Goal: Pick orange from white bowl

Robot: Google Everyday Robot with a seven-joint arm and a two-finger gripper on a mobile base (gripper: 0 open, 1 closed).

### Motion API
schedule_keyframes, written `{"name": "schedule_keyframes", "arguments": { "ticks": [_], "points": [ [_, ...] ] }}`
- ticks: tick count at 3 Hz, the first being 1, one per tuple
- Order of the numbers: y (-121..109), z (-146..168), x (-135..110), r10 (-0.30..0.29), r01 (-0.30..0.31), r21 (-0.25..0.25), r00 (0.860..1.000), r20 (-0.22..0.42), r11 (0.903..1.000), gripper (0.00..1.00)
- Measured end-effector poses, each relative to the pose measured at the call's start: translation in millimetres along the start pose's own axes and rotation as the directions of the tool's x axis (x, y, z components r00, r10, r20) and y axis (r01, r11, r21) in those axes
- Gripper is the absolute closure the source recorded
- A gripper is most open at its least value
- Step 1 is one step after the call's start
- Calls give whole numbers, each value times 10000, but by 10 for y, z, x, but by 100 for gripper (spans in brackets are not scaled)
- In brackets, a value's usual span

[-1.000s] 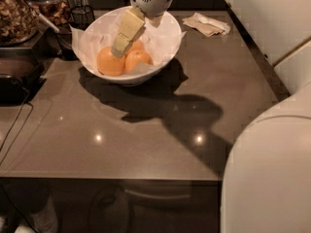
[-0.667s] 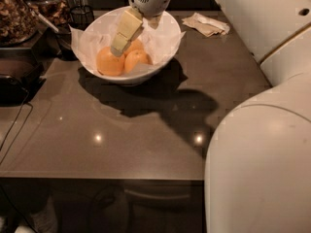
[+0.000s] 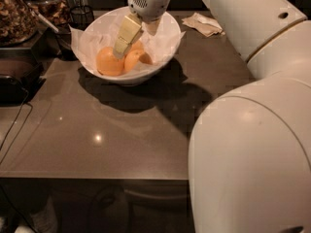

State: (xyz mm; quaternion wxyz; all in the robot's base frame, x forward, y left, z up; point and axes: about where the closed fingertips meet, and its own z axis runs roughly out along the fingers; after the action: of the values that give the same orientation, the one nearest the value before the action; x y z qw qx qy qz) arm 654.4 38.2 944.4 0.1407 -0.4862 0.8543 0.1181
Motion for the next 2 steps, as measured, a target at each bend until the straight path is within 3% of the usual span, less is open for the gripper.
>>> {"name": "schedule_keyframes", "arguments": {
  "ticks": [2],
  "points": [
    [-59, 195, 23, 98, -102, -157, 9996, -269, 9998, 22]
  ]
}}
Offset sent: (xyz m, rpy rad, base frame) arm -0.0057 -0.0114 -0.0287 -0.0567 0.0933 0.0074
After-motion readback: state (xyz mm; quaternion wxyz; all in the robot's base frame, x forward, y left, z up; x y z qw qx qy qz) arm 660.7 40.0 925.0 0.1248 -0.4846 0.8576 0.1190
